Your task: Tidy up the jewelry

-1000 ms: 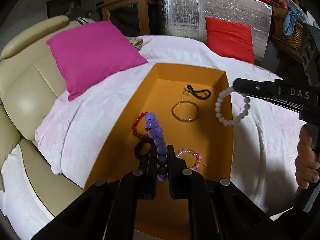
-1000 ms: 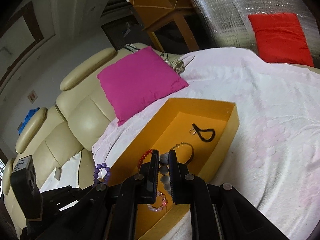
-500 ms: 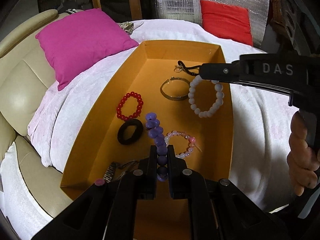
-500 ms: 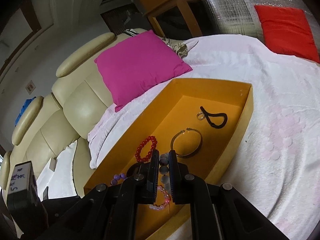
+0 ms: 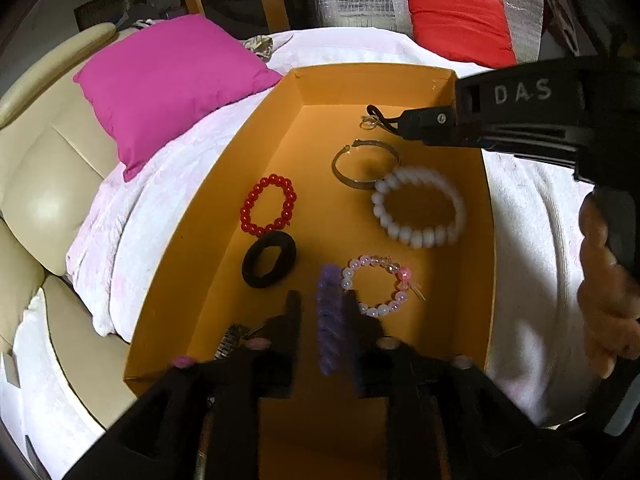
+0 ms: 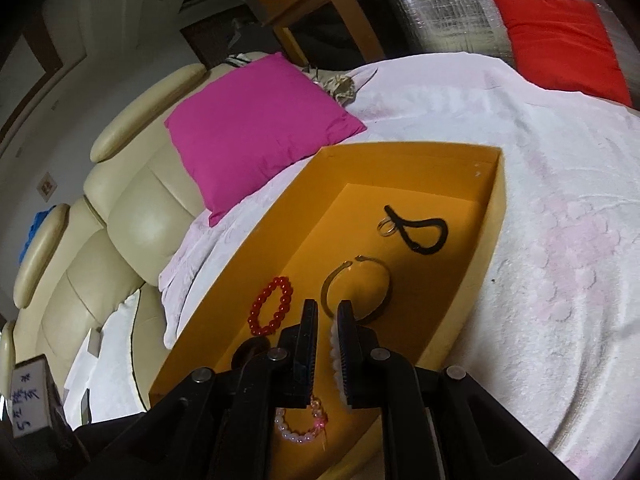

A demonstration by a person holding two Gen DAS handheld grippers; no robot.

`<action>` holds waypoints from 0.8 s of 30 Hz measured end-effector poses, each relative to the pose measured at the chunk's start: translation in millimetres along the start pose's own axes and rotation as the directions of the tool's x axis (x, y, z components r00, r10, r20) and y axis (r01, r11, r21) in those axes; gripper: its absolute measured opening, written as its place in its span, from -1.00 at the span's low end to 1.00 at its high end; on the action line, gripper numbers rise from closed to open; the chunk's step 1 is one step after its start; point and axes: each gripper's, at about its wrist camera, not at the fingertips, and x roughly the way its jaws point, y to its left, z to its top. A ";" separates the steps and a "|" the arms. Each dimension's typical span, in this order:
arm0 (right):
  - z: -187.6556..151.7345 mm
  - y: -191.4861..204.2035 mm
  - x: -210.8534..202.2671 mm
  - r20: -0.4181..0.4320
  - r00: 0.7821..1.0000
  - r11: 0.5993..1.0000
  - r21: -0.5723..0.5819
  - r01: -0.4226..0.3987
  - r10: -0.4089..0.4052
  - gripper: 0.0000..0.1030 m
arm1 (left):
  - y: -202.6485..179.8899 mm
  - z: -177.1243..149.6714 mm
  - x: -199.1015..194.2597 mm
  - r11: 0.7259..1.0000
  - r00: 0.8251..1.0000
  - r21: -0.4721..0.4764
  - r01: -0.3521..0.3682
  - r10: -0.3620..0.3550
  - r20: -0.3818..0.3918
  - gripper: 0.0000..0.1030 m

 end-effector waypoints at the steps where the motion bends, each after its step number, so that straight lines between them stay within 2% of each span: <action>1: 0.2 -1.8 -3.6 0.008 1.000 1.000 0.006 0.001 -0.001 -0.54 | 0.1 0.2 -2.1 1.000 1.000 -0.001 -0.008 0.008 0.009 -0.18; 6: 0.8 -7.4 -19.4 0.029 0.999 1.000 0.000 0.028 -0.028 -0.52 | -0.4 4.8 -15.4 0.999 0.998 0.002 -0.033 0.033 0.045 -0.04; 11: -2.1 -7.9 -45.2 0.051 0.997 0.997 -0.038 0.068 -0.066 -0.52 | 0.1 10.9 -35.6 0.998 0.995 -0.009 -0.058 0.058 0.086 0.21; 16: -9.8 0.8 -79.6 0.072 0.984 0.977 -0.125 0.174 -0.166 -0.51 | -1.4 17.5 -60.7 0.997 0.988 -0.016 -0.079 0.080 0.129 0.28; 18: -13.9 5.8 -93.6 0.075 0.976 0.965 -0.152 0.216 -0.206 -0.40 | 0.2 19.2 -69.7 0.997 0.987 -0.028 -0.075 0.078 0.140 0.30; 20: -17.5 10.0 -108.5 0.069 0.974 0.962 -0.153 0.226 -0.218 -0.05 | 2.7 19.9 -80.9 0.996 0.985 -0.045 -0.077 0.083 0.148 0.33; 21: -19.9 13.4 -120.4 0.072 0.974 0.964 -0.145 0.222 -0.213 0.04 | 4.5 20.2 -87.3 0.996 0.984 -0.053 -0.078 0.085 0.155 0.35; 23: -23.9 21.6 -140.7 0.094 0.970 0.960 -0.151 0.236 -0.224 0.11 | 9.0 21.2 -99.2 0.993 0.981 -0.076 -0.088 0.099 0.166 0.60; 24: -26.1 28.5 -151.2 0.101 0.964 0.952 -0.165 0.259 -0.245 0.11 | 12.4 20.6 -107.0 0.991 0.978 -0.093 -0.095 0.110 0.178 0.63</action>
